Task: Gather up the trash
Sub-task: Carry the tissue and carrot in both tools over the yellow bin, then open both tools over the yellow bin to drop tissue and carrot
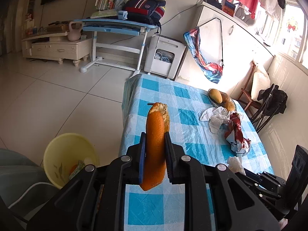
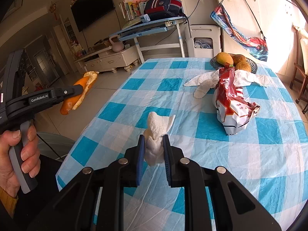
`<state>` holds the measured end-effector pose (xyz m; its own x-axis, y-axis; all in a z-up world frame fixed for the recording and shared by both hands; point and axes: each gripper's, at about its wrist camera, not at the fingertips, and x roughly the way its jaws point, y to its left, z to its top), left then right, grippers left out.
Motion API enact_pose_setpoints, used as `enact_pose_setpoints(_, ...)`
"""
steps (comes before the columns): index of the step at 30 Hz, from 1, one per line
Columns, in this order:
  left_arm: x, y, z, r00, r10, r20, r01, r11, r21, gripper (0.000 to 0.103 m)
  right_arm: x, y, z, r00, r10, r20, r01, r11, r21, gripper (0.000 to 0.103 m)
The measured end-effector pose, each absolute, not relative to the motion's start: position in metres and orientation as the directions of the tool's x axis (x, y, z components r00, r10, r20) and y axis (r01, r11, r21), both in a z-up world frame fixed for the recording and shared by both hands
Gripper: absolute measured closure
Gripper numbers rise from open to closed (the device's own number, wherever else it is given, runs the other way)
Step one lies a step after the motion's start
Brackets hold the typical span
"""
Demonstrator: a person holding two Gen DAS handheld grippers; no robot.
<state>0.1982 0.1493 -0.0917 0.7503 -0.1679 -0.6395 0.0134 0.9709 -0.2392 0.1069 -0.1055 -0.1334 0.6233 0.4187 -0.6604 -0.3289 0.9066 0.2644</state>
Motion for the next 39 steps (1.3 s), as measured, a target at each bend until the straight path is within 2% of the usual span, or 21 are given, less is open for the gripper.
enact_pose_setpoints(5, 0.199, 0.184, -0.058, 0.794, -0.071, -0.603, -0.032, 0.987, -0.158, 0.085, 0.111, -0.085, -0.114, 0.625, 0.464, -0.628, -0.385, 0.883, 0.269, 0.083)
enact_pose_setpoints(9, 0.201, 0.231, -0.049, 0.794, 0.002, -0.607, -0.104, 0.986, -0.134, 0.085, 0.12, -0.056, -0.097, 0.62, 0.522, -0.585, -0.435, 0.85, 0.297, 0.083)
enact_pose_setpoints(16, 0.197, 0.305, -0.072, 0.772, 0.021, -0.635, -0.272, 0.914, -0.301, 0.085, 0.134, 0.018, -0.074, 0.576, 0.617, -0.536, -0.553, 0.777, 0.3, 0.083)
enact_pose_setpoints(21, 0.199, 0.31, -0.08, 0.761, 0.044, -0.647, -0.303, 0.906, -0.295, 0.085, 0.145, 0.061, -0.065, 0.541, 0.656, -0.526, -0.612, 0.737, 0.288, 0.083)
enact_pose_setpoints(32, 0.206, 0.335, -0.099, 0.724, 0.05, -0.688, -0.392, 0.851, -0.35, 0.085, 0.173, 0.132, -0.077, 0.473, 0.655, -0.59, -0.658, 0.707, 0.258, 0.083)
enact_pose_setpoints(39, 0.212, 0.355, -0.113, 0.686, 0.076, -0.724, -0.453, 0.823, -0.343, 0.085, 0.195, 0.164, -0.101, 0.432, 0.626, -0.649, -0.658, 0.711, 0.248, 0.083)
